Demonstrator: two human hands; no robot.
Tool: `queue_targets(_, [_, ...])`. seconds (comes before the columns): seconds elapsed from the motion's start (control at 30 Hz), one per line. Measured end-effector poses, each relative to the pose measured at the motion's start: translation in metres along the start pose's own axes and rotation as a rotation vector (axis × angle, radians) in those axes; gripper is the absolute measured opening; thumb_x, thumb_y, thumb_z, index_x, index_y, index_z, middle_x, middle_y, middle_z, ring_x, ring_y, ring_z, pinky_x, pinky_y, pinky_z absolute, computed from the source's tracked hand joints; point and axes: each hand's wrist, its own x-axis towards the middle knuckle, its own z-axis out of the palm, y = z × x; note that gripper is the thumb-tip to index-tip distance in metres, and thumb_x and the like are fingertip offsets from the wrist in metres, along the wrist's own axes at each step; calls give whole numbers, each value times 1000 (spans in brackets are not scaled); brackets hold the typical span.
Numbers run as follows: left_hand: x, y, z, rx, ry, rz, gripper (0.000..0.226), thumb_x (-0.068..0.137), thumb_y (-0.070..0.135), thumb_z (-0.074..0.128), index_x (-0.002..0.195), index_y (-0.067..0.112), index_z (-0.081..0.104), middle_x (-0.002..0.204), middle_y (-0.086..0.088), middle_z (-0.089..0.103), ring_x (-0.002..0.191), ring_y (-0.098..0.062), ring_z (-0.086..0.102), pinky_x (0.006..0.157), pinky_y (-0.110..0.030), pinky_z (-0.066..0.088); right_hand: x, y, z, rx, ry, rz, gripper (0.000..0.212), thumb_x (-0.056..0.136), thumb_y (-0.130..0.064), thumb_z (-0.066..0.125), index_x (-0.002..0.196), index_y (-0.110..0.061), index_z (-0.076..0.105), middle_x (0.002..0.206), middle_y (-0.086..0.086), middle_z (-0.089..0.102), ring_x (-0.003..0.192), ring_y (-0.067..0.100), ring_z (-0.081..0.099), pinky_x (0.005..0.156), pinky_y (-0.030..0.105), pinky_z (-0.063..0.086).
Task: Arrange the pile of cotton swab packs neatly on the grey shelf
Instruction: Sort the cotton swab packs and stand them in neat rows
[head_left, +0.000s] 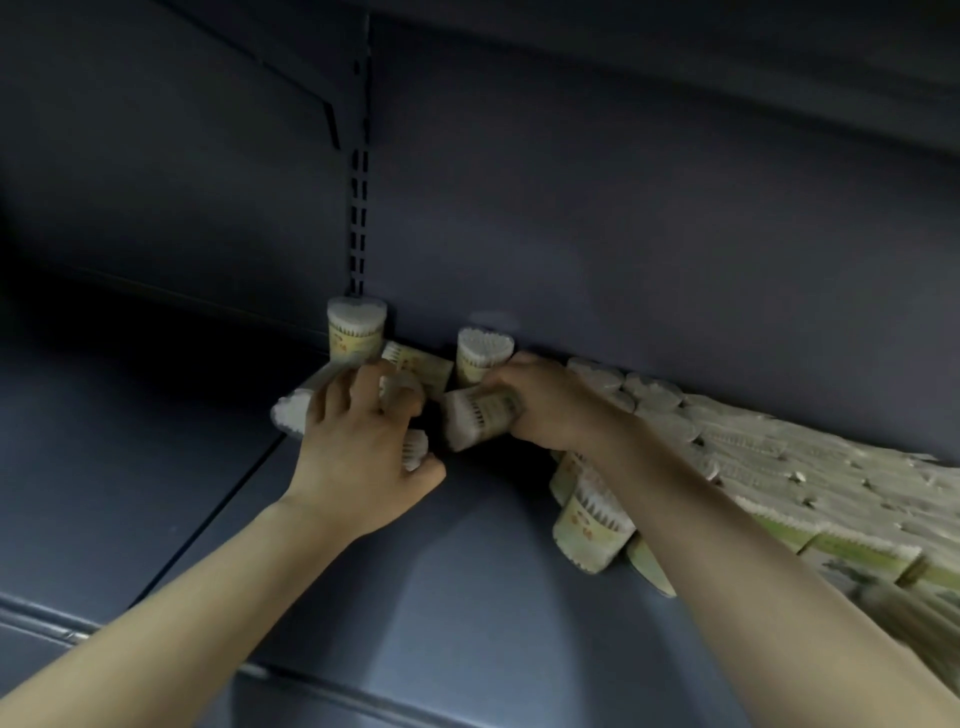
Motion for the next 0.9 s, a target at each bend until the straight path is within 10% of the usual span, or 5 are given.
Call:
queue_targets(0.57, [-10, -3, -7, -7, 27, 4, 57, 67, 52, 41, 93, 11, 70, 114, -21, 56, 101, -47, 55, 77, -53, 48, -16, -7, -7, -101, -179, -56, 56, 75, -19, 70, 127, -17, 49, 122, 3, 47, 109, 17, 47, 85, 24, 38])
queue_targets(0.9, [-19, 3, -9, -124, 143, 2, 49, 69, 38, 41, 98, 9, 68, 108, -17, 57, 96, -42, 53, 77, -48, 48, -29, -11, -21, 65, -6, -82, 53, 72, -10, 69, 121, -13, 49, 120, 3, 50, 106, 17, 49, 84, 26, 41])
